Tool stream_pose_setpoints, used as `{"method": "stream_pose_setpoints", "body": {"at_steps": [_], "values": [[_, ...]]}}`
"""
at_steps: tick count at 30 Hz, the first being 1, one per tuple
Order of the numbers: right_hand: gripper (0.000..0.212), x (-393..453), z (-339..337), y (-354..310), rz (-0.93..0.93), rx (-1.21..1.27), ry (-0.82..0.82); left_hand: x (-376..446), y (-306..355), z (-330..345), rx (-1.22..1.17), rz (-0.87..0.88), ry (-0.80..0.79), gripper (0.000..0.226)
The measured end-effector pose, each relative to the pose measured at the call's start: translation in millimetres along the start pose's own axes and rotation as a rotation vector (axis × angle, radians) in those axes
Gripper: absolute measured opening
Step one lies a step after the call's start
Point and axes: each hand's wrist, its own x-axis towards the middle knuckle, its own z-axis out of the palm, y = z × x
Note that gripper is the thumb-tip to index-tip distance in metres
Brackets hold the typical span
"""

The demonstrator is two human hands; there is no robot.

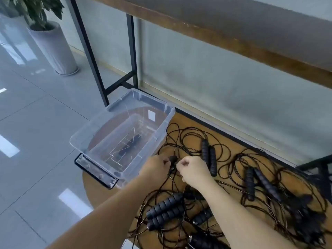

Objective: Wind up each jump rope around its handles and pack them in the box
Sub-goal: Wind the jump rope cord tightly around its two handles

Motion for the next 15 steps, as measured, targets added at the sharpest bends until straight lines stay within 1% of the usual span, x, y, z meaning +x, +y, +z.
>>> {"method": "stream_pose_setpoints", "body": {"at_steps": [2, 5, 6, 8, 11, 12, 13, 15], "values": [[0.015, 12, 16, 10, 0.138, 0.204, -0.087, 11, -9, 9, 0.046, -0.044, -0.017, 0.020], [0.014, 23, 44, 23, 0.334, 0.442, -0.184, 29, -15, 19, 0.219, -0.051, -0.087, 0.019], [0.014, 27, 52, 25, 0.384, 0.519, -0.186, 35, -16, 22, 0.272, -0.043, -0.110, 0.018], [0.015, 42, 72, 34, 0.485, 0.662, -0.182, 51, -19, 32, 0.335, -0.050, -0.143, 0.026], [0.011, 57, 94, 38, 0.664, 0.915, -0.195, 64, -26, 38, 0.293, -0.081, -0.136, 0.038], [0.014, 63, 102, 41, 0.681, 0.949, -0.182, 66, -28, 42, 0.300, -0.086, -0.151, 0.043], [0.022, 69, 108, 43, 0.677, 0.958, -0.169, 70, -30, 46, 0.320, -0.090, -0.166, 0.047], [0.033, 78, 117, 44, 0.674, 0.988, -0.166, 74, -36, 51, 0.368, -0.107, -0.176, 0.050]]}}
